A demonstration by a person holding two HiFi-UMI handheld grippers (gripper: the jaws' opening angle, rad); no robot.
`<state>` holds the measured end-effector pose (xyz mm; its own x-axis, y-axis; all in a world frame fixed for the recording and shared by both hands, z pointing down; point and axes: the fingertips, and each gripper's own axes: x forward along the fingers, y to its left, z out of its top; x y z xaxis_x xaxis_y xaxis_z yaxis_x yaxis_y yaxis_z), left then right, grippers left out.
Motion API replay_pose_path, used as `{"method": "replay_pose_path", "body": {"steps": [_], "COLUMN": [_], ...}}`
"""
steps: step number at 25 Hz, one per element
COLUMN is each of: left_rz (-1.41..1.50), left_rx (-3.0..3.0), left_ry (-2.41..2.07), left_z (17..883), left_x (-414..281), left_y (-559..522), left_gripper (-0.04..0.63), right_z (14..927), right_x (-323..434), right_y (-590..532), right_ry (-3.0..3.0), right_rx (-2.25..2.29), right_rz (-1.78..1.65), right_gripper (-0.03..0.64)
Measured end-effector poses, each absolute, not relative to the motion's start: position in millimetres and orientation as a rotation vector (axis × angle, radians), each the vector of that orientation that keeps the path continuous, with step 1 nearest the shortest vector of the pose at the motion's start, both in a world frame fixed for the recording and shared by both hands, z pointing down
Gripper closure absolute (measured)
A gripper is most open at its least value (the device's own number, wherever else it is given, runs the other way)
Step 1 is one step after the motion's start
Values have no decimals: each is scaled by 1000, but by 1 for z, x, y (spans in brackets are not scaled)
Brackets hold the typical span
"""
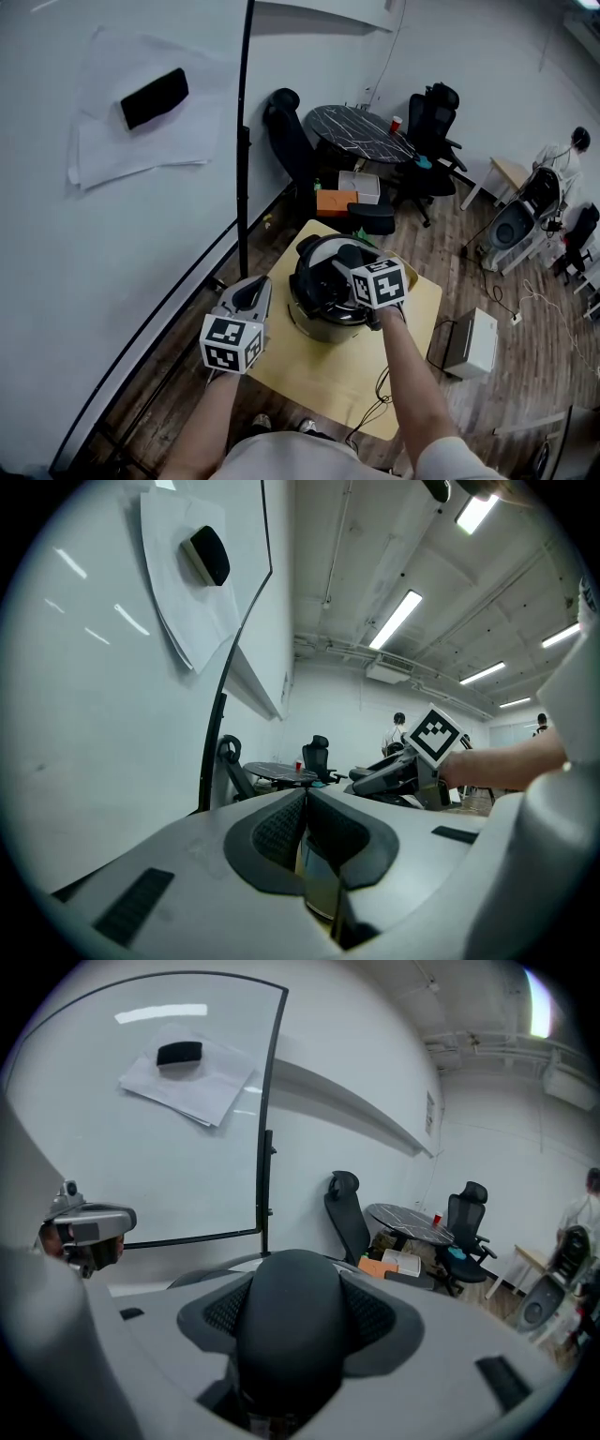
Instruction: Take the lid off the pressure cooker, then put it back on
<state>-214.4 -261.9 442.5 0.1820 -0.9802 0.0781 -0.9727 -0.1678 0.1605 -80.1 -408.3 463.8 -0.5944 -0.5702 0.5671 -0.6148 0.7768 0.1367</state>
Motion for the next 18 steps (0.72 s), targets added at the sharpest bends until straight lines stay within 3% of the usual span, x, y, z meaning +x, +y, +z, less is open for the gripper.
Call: {"method": "replay_pose_path", "body": {"steps": [18], "left_rz": [-26], "left_rx": [2310], "left_ry": [-1845], "left_z": [449], "left_x": [-218], "left_y": [-256], "left_gripper": [580], "right_z": [459], "right_x": [-68], "right_y": [-415], "right_ry": [-2204], "right_rx": [1274], "right_rz": [212], "right_gripper": [341]}}
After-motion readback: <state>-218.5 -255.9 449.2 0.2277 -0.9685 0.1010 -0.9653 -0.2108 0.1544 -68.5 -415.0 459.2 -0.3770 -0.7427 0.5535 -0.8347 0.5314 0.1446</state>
